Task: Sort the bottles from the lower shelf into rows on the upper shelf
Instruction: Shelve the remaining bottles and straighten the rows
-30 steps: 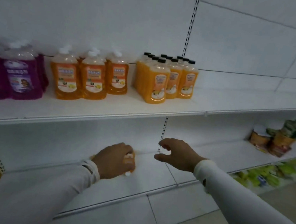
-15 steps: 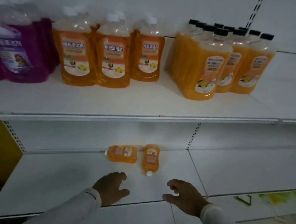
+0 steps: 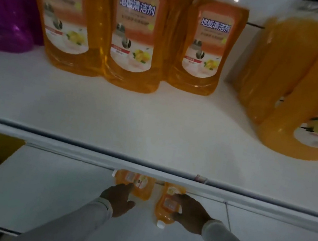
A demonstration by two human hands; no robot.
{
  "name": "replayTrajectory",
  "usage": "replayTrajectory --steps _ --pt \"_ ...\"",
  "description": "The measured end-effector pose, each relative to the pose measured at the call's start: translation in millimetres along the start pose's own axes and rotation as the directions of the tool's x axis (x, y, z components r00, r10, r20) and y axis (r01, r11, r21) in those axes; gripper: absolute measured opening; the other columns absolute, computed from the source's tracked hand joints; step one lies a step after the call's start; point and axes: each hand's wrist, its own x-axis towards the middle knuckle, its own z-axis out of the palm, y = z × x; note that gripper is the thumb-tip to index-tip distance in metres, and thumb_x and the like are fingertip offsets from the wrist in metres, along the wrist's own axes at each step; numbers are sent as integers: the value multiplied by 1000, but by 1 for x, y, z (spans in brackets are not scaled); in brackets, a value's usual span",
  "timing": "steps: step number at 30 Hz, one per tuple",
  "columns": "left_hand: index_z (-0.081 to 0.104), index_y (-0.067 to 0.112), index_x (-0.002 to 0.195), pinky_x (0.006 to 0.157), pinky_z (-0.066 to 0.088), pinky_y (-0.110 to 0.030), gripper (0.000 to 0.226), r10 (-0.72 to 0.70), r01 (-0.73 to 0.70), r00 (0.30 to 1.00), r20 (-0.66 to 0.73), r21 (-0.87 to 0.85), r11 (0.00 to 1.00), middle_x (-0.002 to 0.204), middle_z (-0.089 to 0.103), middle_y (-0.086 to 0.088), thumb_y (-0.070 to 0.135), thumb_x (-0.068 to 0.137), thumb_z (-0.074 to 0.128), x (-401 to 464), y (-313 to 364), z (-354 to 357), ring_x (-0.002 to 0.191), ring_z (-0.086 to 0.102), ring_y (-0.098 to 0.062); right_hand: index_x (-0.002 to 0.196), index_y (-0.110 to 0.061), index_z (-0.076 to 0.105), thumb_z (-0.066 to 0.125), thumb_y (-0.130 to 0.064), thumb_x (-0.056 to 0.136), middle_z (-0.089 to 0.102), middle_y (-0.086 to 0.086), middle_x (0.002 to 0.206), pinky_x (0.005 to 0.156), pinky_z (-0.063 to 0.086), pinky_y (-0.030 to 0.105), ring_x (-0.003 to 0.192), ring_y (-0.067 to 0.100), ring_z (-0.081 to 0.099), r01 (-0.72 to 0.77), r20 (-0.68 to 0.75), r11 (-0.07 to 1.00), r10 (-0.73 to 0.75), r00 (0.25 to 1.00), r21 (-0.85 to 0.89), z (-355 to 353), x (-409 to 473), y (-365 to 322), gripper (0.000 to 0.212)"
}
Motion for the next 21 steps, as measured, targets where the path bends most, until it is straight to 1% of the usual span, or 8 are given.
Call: replayTrajectory --steps 3,7,10,13,15,17,19,21 --pt "17 27 153 110 36 -38 70 -65 65 997 -37 -2 998 151 38 -3 51 94 45 17 6 20 136 41 -26 136 -27 48 57 -47 91 54 -2 138 106 40 32 127 18 51 100 33 994 -99 995 -52 -3 35 11 50" --pt "17 28 153 109 37 -38 70 -119 117 988 -97 -20 993 149 41 -4 49 94 47 31 16 44 135 43 -27 128 -19 53 55 -42 90 54 5 133 102 41 33 123 25 53 220 96 959 -206 974 -176 4 67 22 44" --pt "16 27 153 114 33 -38 70 -157 150 979 -130 -67 986 154 35 -4 49 94 47 37 17 54 139 38 -26 123 -22 56 57 -48 80 53 3 129 99 40 29 121 24 52 277 127 936 -254 959 -217 11 82 33 50" --pt "18 23 152 111 35 -37 70 -204 181 964 -173 -137 974 151 39 -6 51 94 46 44 14 61 136 41 -27 119 -19 57 44 -58 71 53 7 126 97 40 31 119 27 50 326 140 906 -298 944 -270 10 93 37 63" --pt "28 19 148 106 40 -36 69 -260 223 944 -201 -189 956 145 47 -9 56 93 46 52 14 62 131 47 -29 129 -19 53 48 -57 74 50 12 135 103 39 34 126 32 46 361 168 874 -322 932 -325 8 100 38 67" --pt "41 15 139 101 44 -35 68 -329 279 922 -204 -240 930 137 54 -11 62 90 44 60 17 63 124 53 -31 147 -22 38 58 -49 86 35 12 154 116 28 36 143 33 29 405 209 817 -348 914 -411 8 107 40 70" --pt "51 16 132 98 46 -34 70 -403 329 893 -199 -321 888 132 59 -11 68 87 43 67 20 64 120 56 -31 154 -24 28 60 -40 92 23 7 162 121 18 35 150 30 16 440 248 761 -364 898 -477 9 109 42 72" --pt "56 21 130 98 45 -34 75 -465 356 862 -200 -415 838 128 62 -8 76 80 43 73 23 66 117 59 -29 153 -24 30 60 -40 93 28 6 160 119 20 35 149 30 20 460 247 733 -389 888 -501 11 111 43 69"
